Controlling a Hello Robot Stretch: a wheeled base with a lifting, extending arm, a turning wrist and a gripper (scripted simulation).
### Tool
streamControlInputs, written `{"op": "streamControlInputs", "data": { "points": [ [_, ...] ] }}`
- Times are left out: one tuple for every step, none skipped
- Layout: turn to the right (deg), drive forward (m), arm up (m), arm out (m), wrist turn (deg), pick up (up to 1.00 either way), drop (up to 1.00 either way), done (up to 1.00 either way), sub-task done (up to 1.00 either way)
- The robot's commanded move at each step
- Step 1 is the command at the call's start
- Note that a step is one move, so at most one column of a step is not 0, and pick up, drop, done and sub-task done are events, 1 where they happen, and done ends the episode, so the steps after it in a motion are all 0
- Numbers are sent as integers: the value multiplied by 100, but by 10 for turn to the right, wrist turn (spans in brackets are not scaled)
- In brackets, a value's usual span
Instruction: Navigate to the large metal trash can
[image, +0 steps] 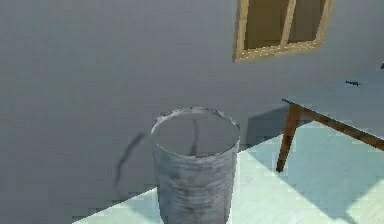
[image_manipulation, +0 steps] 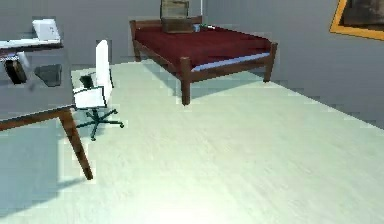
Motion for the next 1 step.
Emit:
{"op": "streamControlInputs", "data": {
  "points": [
    [0,0,0,0,0,0,0,100,0]
  ]
}}
